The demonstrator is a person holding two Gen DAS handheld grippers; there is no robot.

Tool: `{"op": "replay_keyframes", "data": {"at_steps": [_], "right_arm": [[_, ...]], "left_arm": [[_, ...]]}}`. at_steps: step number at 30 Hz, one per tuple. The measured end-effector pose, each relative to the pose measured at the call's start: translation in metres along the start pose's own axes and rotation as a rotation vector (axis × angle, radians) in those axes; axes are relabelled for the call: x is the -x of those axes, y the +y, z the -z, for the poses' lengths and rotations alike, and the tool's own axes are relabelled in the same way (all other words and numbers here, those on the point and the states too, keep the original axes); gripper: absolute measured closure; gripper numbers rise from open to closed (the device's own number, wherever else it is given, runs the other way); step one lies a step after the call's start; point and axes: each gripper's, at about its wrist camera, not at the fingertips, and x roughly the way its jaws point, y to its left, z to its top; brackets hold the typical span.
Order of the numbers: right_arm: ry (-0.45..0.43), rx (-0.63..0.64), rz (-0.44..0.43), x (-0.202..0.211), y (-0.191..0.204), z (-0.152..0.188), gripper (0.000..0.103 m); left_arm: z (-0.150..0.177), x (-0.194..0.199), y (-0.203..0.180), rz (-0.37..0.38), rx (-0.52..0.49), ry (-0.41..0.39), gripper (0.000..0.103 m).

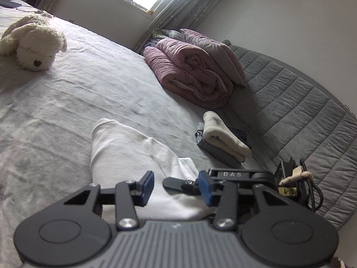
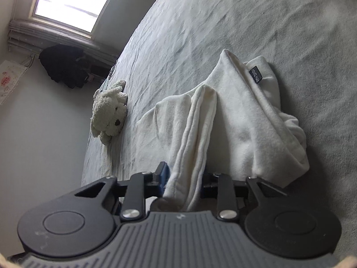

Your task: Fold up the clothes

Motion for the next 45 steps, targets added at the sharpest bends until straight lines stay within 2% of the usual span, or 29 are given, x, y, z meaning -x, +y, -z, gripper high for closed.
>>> {"op": "replay_keyframes", "data": {"at_steps": [4, 12, 16, 22, 30, 32, 33, 35, 38, 40, 45], "right_arm": [[-0.032, 0.061, 0.0, 0.002, 0.003, 0.002, 0.08], [-0.087, 0.158, -0.063, 0.02, 0.014, -0.013, 0.083], [-0.105, 0.17, -0.09, 0.029, 0.013, -0.026, 0.083], [-0.104, 0.151, -0.077, 0.037, -0.003, -0.039, 0.083], [-0.037, 0.148, 0.043, 0.025, -0.033, -0.038, 0.084], [-0.037, 0.17, 0.045, 0.025, -0.034, -0.036, 0.086], [-0.038, 0.185, 0.044, 0.026, -0.032, -0.036, 0.086], [-0.044, 0.209, 0.042, 0.03, -0.028, -0.036, 0.076], [-0.098, 0.272, 0.067, 0.044, -0.016, -0.035, 0.069], [-0.153, 0.325, 0.098, 0.054, -0.008, -0.032, 0.066], [-0.274, 0.521, 0.151, 0.067, 0.013, -0.015, 0.066]], "left_arm": [[-0.001, -0.002, 0.007, -0.084, 0.017, -0.03, 0.059], [0.002, -0.014, 0.014, -0.157, -0.004, -0.043, 0.062], [0.003, -0.018, 0.014, -0.152, 0.006, -0.037, 0.064], [0.009, -0.025, 0.006, -0.137, -0.041, -0.015, 0.065], [0.022, -0.039, -0.002, -0.141, -0.104, 0.027, 0.065], [0.025, -0.041, -0.005, -0.154, -0.132, 0.028, 0.064], [0.026, -0.041, -0.005, -0.159, -0.14, 0.026, 0.064], [0.024, -0.039, -0.006, -0.163, -0.139, 0.015, 0.064], [0.02, -0.031, -0.009, -0.157, -0.138, -0.039, 0.065], [0.019, -0.03, -0.014, -0.155, -0.168, -0.059, 0.072], [0.026, -0.036, -0.024, -0.144, -0.247, -0.043, 0.077]]}}
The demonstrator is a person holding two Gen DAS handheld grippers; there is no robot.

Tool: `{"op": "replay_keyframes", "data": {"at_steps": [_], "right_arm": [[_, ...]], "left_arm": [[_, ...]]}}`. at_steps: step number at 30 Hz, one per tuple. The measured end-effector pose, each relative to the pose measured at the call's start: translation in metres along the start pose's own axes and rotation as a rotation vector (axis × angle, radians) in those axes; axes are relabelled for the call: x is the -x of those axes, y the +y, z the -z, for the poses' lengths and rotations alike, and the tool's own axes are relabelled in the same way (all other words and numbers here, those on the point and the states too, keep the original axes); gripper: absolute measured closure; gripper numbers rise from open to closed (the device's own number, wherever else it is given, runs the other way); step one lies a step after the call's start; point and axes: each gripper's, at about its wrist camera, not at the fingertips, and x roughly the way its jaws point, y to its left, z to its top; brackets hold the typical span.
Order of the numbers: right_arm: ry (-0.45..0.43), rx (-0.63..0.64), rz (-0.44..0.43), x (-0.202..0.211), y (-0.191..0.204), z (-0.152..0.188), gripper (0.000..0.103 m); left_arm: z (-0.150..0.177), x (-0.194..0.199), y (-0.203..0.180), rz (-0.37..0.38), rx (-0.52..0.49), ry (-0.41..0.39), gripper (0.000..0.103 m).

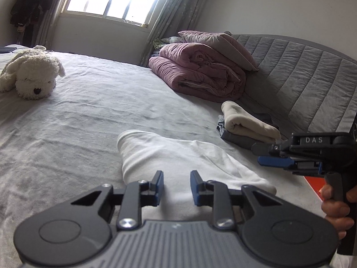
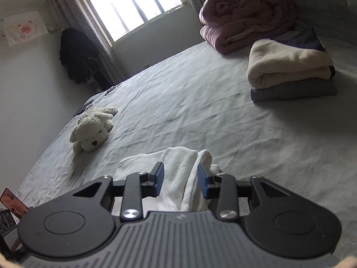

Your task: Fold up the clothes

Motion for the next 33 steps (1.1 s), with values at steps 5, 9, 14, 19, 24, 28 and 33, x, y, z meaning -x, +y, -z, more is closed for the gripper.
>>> {"op": "replay_keyframes", "data": {"at_steps": [5, 9, 14, 19, 24, 28, 33], "right_arm": [[0.001, 0.203, 0.023, -0.003, 0.021, 0.014, 0.066], [0.092, 0.308, 0.069, -0.019, 0.023, 0.03, 0.066], [0.172, 0.362, 0.106, -0.029, 0.021, 0.038, 0.066], [0.136, 0.303, 0.081, -0.016, 0.022, 0.029, 0.066], [0.082, 0.268, 0.06, -0.004, 0.025, 0.023, 0.065], [0.086, 0.254, 0.08, -0.008, 0.025, 0.022, 0.065], [0.098, 0.244, 0.089, -0.011, 0.026, 0.021, 0.064]], "left_arm": [[0.011, 0.0, -0.017, -0.033, -0.151, -0.01, 0.077], [0.019, -0.002, -0.022, -0.043, -0.226, 0.008, 0.077], [0.024, 0.0, -0.029, -0.037, -0.282, 0.023, 0.076], [0.013, 0.007, -0.029, -0.023, -0.254, 0.01, 0.073], [0.013, 0.008, -0.036, -0.007, -0.266, 0.0, 0.066], [0.022, 0.006, -0.048, 0.032, -0.316, 0.021, 0.066], [0.028, 0.005, -0.051, 0.095, -0.309, 0.086, 0.066]]}}
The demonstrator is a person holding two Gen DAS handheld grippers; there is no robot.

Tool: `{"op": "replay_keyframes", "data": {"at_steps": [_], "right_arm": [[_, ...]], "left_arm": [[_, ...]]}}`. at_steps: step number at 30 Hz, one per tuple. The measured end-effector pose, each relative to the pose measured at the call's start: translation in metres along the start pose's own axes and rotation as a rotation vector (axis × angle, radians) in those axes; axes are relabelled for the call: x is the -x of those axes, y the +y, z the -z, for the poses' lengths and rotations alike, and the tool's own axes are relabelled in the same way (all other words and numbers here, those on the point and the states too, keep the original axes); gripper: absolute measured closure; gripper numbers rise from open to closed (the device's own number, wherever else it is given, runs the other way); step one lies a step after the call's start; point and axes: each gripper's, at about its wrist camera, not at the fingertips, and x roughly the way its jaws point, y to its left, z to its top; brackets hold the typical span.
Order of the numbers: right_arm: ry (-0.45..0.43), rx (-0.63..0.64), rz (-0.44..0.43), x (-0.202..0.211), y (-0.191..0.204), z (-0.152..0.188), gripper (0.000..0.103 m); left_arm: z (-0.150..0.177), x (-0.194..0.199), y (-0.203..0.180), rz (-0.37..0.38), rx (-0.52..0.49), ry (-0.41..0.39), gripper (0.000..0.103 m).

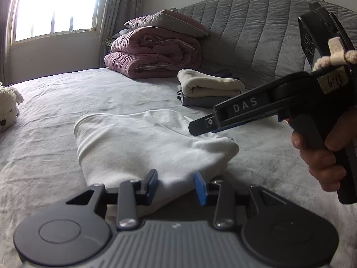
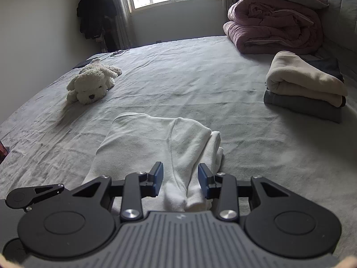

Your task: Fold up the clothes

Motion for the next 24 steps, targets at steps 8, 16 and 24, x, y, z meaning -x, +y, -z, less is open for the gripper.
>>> {"op": "replay_keyframes", "data": {"at_steps": [8, 16, 24], "right_arm": [[-0.011, -0.052, -0.008, 0.0, -0.007, -0.012, 0.062], [-0.022, -0.105, -0.029, -0.008, -0.016, -0.025, 0.062], [0.0, -0.166, -0.012, -0.007, -0.034, -0.025, 0.062]], "left_arm": [[-0.022, 0.017, 0.021, 0.018, 0.136, -0.03, 0.06], [-0.04, -0.016, 0.048, -0.05, 0.148, 0.008, 0.06], [-0.066, -0.075, 0.077, -0.108, 0.141, 0.058, 0.06]]}}
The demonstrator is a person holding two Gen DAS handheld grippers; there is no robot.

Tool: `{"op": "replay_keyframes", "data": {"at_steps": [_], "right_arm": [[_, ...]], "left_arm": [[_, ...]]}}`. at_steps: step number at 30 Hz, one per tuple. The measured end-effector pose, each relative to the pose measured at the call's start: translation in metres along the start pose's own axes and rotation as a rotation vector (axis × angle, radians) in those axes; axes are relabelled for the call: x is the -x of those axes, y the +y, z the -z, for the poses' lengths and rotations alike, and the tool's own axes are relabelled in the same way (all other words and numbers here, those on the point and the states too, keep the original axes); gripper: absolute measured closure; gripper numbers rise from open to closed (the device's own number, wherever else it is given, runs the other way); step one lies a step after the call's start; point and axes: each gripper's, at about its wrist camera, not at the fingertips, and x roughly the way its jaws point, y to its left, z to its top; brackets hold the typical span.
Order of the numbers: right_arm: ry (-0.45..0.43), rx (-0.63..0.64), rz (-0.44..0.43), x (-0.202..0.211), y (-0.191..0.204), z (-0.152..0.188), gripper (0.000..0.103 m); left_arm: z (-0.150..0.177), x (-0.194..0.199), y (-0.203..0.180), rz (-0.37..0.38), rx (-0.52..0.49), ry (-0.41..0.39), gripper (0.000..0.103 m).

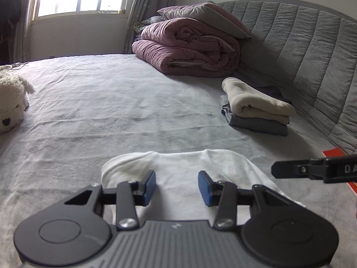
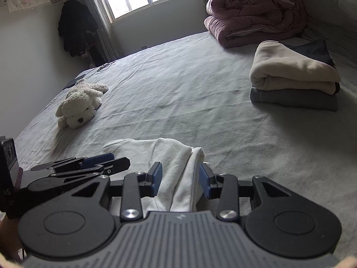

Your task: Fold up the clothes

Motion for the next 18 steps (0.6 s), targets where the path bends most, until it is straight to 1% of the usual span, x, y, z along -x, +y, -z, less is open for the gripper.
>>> {"op": "replay_keyframes", "data": {"at_steps": [4, 7, 10, 12, 18], "right_arm": [[0.008, 0.0, 0.001, -0.004, -0.002, -0.001, 0.062], [0.017, 0.001, 0.006, -0.008, -0.004, 0.0, 0.062], [0.025, -0.003, 0.005, -0.01, -0.004, 0.001, 0.062], [0.028, -0.005, -0.001, -0.01, -0.003, 0.001, 0.062], [0.035, -0.014, -0.033, -0.008, 0.002, 0.003, 0.059]], "left_arm": [[-0.013, -0.019, 0.011, -0.059, 0.01, 0.016, 0.06], [-0.018, -0.019, 0.018, -0.101, 0.041, 0.014, 0.058], [-0.023, -0.016, 0.024, -0.14, 0.078, 0.01, 0.052], [-0.022, -0.011, 0.024, -0.146, 0.082, 0.015, 0.05], [-0.017, 0.0, 0.011, -0.154, 0.036, 0.045, 0.044]]}}
